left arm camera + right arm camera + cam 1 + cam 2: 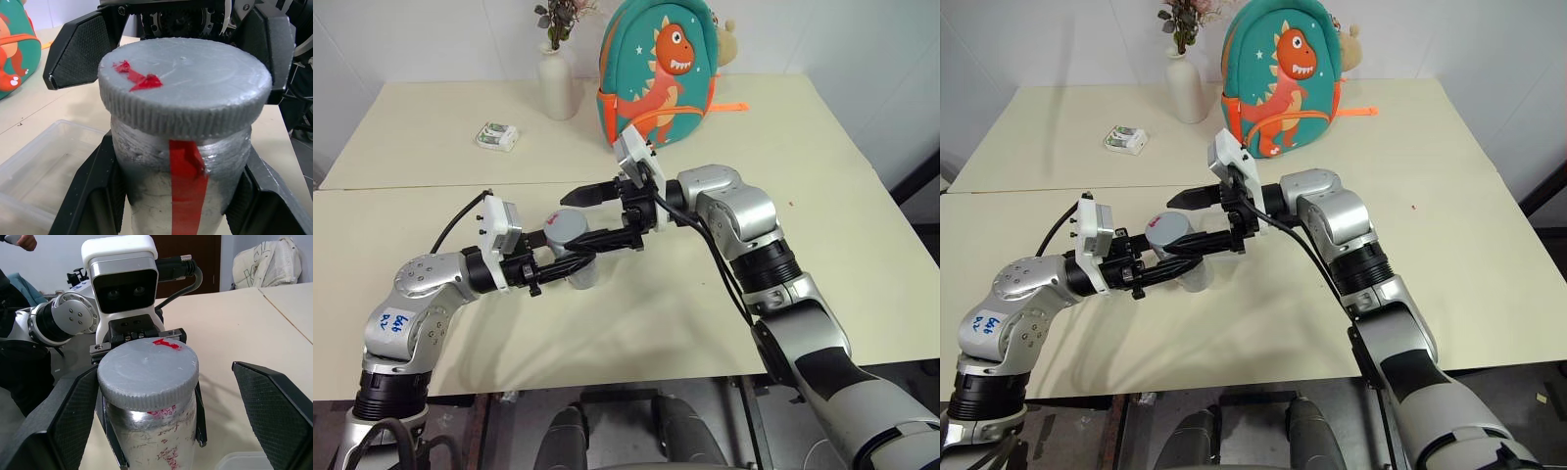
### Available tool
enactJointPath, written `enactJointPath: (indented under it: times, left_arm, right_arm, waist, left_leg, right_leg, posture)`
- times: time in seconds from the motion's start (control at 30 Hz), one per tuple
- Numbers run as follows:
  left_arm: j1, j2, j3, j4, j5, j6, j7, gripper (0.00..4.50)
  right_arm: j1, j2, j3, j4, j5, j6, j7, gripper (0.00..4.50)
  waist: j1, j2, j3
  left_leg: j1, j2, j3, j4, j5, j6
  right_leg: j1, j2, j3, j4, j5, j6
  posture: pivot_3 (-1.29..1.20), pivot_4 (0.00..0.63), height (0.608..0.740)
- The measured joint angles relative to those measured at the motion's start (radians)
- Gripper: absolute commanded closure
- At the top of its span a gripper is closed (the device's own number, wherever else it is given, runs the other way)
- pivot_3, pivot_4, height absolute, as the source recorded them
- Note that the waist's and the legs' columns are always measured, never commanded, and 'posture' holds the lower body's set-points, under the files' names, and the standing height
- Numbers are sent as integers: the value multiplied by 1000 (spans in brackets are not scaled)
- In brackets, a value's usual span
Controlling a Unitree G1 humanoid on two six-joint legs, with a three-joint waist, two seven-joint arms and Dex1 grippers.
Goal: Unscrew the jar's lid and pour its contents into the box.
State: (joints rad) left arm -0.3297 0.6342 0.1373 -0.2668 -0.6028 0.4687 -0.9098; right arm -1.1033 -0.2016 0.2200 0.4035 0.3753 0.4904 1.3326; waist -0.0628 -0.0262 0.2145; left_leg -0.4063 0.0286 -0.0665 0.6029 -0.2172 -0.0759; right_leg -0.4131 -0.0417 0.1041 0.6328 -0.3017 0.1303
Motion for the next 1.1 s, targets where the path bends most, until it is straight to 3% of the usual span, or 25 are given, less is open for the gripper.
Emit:
enactJointPath:
  times: [1.1]
  left_arm:
    - [0,0,2,1,0,0,-9,2365]
  right_arm:
    - [-6,-67,-12,41,0,-15,44,41]
  waist:
    - [0,0,0]
  left_leg:
    - [0,0,0,0,0,0]
  right_leg:
    - [0,0,0,0,0,0]
  posture:
    - [0,150,740]
